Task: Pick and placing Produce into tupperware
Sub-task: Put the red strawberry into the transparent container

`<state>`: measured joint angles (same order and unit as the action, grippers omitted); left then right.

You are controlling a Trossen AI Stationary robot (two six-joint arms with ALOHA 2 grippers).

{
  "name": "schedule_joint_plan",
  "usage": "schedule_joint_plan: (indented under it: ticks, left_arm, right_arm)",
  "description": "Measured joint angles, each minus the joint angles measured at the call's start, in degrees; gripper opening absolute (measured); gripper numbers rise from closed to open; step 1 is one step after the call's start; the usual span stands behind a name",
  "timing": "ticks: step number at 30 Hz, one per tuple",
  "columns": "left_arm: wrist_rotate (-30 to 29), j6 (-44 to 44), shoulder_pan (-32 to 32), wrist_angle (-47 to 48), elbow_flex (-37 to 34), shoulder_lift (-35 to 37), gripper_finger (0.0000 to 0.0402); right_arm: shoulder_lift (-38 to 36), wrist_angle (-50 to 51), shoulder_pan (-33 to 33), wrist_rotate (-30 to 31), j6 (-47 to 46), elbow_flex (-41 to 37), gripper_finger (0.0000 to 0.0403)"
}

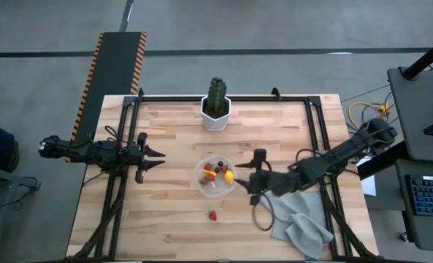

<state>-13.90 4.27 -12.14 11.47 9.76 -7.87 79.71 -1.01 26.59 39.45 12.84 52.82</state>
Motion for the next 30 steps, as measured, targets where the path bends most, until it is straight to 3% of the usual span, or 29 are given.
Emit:
schedule_joint_plan:
  ticks: [2,7,13,24,30]
  left_arm:
    - [0.0,0.0,0.0,-0.1,0.0,-0.4,0.0088]
    - [0.1,0.1,0.0,-0.1,0.0,-1.6,0.0088]
    - [-0.4,1.4,0.0,-0.1,-0.1,-3.2,0.0088]
    - [-1.5,-3.8,0.0,-2.4,-0.1,-2.9,0.0088]
    - [-1.5,-6.9,0.0,-3.8,0.3,-1.4,0.0088]
  right_arm:
    - [3.2,7.2,0.2,-0.5,-9.2,6.3,0.0226]
    - [10.6,22.4,0.1,-9.1,-29.8,20.7,0.0246]
    - [21.0,33.7,0.2,-18.3,-36.8,35.0,0.0276]
    - [37.8,52.2,0.4,-19.5,-55.1,49.6,0.0299]
    - [43.3,53.0,0.6,-23.7,-67.0,55.2,0.0296]
